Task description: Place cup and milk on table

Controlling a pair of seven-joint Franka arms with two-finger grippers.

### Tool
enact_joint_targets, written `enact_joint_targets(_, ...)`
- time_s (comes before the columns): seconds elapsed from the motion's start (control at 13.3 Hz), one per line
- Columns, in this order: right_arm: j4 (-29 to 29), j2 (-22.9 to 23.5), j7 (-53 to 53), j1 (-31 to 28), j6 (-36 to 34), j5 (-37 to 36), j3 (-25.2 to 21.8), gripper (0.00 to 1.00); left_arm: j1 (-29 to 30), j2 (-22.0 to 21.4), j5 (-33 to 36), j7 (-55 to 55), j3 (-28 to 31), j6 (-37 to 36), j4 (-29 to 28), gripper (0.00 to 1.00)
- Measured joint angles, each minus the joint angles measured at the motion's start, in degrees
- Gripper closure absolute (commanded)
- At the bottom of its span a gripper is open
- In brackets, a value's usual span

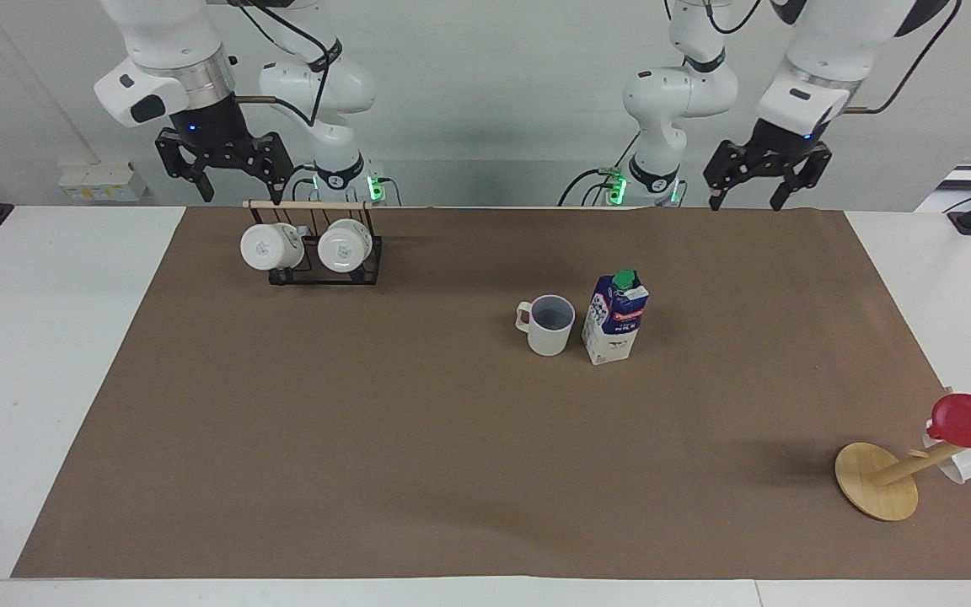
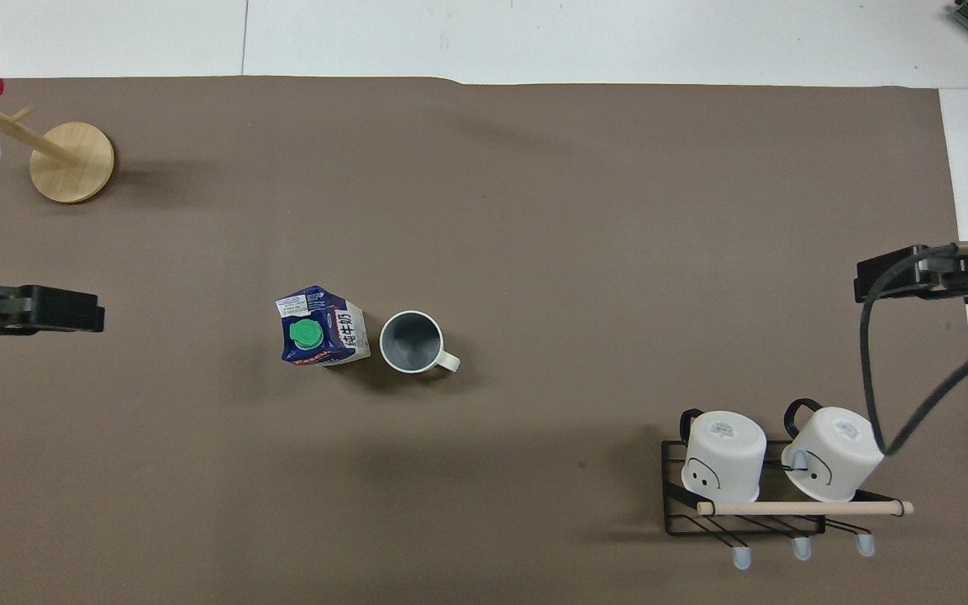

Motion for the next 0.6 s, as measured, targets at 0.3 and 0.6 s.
enact_joint_targets(0.3,0.0,0.0,0.0,-0.01,0.0,0.0,0.0,0.0,3.74,-0.28,0.0,4.0,0.22,-1.29,-0.01,0.0)
enact_joint_targets(0.6,0.0,0.0,0.0,-0.04,0.0,0.0,0.0,0.0,3.61,-0.28,-0.01,4.0,-0.83,-1.26,-0.01,0.0)
